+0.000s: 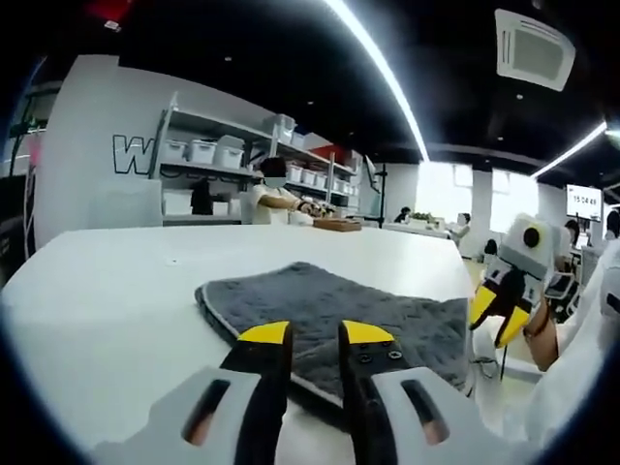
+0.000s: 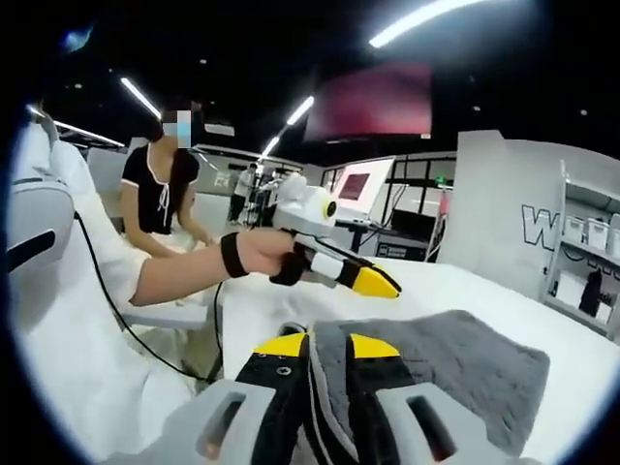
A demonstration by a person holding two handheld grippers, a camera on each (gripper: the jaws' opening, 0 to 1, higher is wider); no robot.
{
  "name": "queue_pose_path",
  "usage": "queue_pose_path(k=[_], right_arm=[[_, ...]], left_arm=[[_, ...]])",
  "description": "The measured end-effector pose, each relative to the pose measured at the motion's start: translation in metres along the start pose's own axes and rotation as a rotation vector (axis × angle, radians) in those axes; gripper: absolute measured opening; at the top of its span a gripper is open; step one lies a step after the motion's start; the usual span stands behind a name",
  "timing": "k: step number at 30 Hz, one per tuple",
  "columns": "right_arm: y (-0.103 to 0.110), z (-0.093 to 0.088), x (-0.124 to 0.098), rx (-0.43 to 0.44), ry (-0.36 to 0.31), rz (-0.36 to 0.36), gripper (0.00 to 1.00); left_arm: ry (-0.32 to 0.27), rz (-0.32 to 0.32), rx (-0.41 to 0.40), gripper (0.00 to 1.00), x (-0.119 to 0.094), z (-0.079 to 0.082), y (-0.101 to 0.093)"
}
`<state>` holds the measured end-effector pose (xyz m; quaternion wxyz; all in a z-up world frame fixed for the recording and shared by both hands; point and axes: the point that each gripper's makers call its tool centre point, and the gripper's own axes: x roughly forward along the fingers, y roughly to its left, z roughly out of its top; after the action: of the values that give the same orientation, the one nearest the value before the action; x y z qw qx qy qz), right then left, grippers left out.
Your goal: Open the folded towel by lifting each exposed corner and separating the folded layers until the towel lies flat within the target outline without major curled edges
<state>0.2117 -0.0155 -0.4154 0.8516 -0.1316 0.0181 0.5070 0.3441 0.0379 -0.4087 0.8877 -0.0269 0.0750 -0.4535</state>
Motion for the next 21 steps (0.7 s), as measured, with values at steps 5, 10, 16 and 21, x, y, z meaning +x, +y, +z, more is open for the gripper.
queue_pose_path(k=[5,10,16,21], right_arm=[[0.003,-0.004,0.007,-0.018,0.021,0.004,0.1],[0.002,-0.012,0.011,-0.02,0.05,0.001,0.11],[0.005,-0.017,0.012,-0.026,0.062,0.011,0.12],[0.004,-0.022,0.016,-0.047,0.093,-0.005,0.12]], left_arm=[[0.005,0.001,-0.001,0.18,0.007,0.003,0.003],[0.008,-0.006,-0.004,0.18,0.01,0.003,0.0],[0.014,0.0,-0.004,0.18,0.011,0.003,0.002],[0.012,0.001,0.004,0.18,0.011,0.006,0.003]])
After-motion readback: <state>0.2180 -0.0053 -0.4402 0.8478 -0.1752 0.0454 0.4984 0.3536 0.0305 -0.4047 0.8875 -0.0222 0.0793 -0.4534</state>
